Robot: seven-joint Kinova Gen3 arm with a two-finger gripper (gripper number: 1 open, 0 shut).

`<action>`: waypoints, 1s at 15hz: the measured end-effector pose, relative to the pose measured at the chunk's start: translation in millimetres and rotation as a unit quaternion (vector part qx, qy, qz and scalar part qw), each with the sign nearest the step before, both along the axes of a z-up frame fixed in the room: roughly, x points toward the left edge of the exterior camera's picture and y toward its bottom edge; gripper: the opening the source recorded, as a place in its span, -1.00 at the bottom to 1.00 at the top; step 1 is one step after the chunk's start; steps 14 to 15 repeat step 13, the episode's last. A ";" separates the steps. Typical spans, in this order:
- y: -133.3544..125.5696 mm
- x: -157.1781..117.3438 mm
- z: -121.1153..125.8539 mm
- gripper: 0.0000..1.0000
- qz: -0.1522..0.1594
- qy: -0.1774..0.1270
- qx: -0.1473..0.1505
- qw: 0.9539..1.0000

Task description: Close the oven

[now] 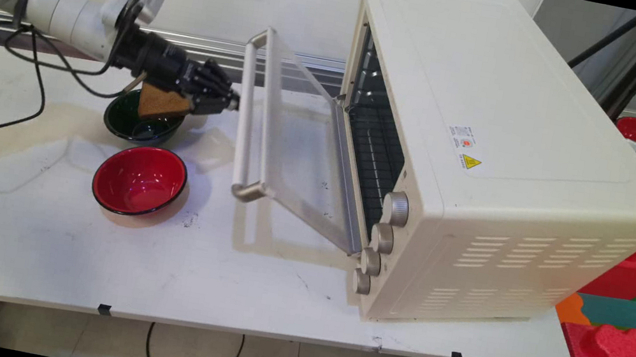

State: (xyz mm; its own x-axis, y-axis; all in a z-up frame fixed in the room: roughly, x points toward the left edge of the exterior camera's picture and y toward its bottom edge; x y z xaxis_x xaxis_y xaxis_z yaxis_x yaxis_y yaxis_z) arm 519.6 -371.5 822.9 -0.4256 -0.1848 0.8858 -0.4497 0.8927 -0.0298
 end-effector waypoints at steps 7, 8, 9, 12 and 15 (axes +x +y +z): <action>-21.8 -36.4 24.9 -1.00 0.004 0.046 -0.020 0.999; -24.1 -39.6 26.5 -1.00 0.004 0.049 -0.021 0.999; -27.3 -43.6 28.5 -1.00 0.004 0.052 -0.023 0.998; -32.6 -50.0 31.8 -1.00 0.001 0.055 -0.026 0.998; -33.6 -50.6 32.8 -1.00 -0.001 0.055 -0.027 0.998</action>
